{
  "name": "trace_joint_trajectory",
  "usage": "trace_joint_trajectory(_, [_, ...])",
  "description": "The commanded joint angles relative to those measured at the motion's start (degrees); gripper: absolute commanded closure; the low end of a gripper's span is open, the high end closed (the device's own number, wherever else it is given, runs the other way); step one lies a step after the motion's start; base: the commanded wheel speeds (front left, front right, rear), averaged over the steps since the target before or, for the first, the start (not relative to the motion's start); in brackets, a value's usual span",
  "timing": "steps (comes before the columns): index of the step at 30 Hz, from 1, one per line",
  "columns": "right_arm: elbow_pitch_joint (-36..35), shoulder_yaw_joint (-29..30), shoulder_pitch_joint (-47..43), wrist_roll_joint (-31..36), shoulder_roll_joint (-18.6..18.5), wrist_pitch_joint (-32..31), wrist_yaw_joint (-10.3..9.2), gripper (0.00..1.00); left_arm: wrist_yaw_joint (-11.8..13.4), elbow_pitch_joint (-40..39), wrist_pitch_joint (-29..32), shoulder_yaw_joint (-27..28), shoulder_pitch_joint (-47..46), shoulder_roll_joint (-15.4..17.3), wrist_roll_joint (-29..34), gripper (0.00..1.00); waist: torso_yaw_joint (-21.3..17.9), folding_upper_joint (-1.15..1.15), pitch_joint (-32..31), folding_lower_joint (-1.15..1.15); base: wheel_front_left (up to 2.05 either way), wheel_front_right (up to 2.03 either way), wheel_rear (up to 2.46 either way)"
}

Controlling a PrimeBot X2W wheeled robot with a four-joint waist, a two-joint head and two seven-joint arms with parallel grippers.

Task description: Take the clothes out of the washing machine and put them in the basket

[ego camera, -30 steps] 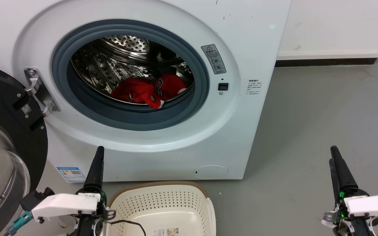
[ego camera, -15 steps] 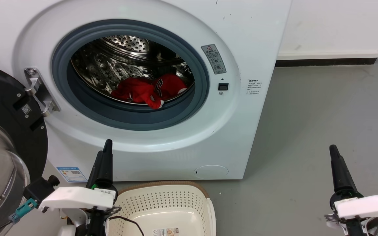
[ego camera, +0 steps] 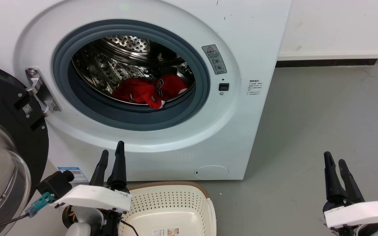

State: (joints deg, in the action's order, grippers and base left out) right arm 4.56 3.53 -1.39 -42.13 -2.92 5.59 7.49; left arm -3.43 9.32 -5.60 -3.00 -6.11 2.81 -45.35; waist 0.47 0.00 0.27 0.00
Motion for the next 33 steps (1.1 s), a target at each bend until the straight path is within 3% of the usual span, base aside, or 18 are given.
trace_joint_trajectory(1, [-0.94, -0.07, 0.12, 1.81, -0.02, 0.42, 0.01, 0.00, 0.29, -0.57, -0.50, -0.18, -1.12, 0.11, 1.82, 0.00, 0.02, 0.00, 0.00, 0.00, 0.00, 0.00, 0.00])
trace_joint_trajectory(33, [-4.39, -0.50, -2.98, 23.59, 0.02, 0.73, 0.00, 0.00, 3.24, 2.08, -5.36, -2.81, -1.51, 0.19, 25.55, 0.00, 0.62, 0.00, -0.27, 0.00, 0.00, 0.00, 0.00])
